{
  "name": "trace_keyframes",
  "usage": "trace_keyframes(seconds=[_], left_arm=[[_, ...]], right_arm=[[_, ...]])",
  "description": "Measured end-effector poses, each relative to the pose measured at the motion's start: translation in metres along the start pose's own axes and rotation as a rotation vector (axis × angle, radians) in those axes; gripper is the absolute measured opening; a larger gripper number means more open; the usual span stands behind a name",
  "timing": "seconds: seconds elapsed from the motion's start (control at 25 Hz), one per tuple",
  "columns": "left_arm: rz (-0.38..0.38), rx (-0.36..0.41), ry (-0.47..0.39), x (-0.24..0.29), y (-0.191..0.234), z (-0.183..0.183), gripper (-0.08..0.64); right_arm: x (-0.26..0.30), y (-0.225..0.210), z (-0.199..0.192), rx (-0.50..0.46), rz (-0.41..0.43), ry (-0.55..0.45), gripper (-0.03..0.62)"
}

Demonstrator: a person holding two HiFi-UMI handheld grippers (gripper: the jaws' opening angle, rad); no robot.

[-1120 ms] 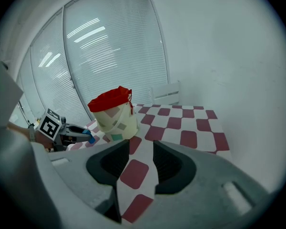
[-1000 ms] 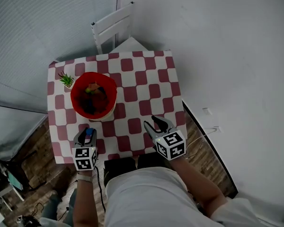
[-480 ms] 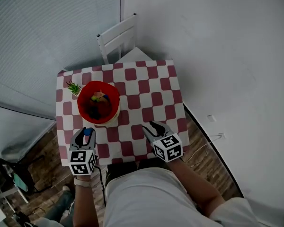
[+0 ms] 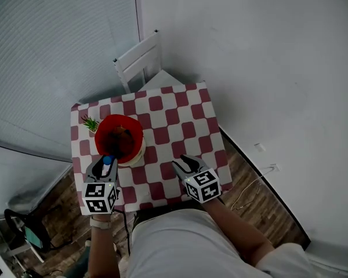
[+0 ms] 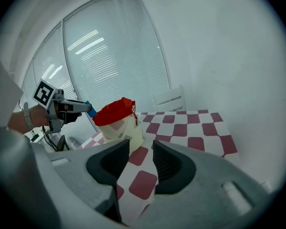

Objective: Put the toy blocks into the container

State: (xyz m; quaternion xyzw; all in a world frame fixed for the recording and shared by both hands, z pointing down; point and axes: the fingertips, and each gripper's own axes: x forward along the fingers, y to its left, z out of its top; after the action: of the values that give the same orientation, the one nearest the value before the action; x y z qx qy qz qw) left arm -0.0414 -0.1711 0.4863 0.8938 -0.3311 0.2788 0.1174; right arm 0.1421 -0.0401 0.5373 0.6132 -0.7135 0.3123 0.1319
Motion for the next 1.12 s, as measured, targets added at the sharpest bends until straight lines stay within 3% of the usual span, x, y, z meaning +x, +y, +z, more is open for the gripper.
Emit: trace_keyframes(seconds=[0.68,1.12], left_arm=[[-0.049,0.086,0.082,0.058,-0.013,-0.001,0.141],[-0.028,0.023,0.013,0.042,-0.011,0.009,0.178]], right_arm=[[-0.031,-0.029,-0.014,0.089,-0.109,-0.017,0.150],[-0.030,-0.024,0.002,0.064,-0.061,-0.035,0.150]])
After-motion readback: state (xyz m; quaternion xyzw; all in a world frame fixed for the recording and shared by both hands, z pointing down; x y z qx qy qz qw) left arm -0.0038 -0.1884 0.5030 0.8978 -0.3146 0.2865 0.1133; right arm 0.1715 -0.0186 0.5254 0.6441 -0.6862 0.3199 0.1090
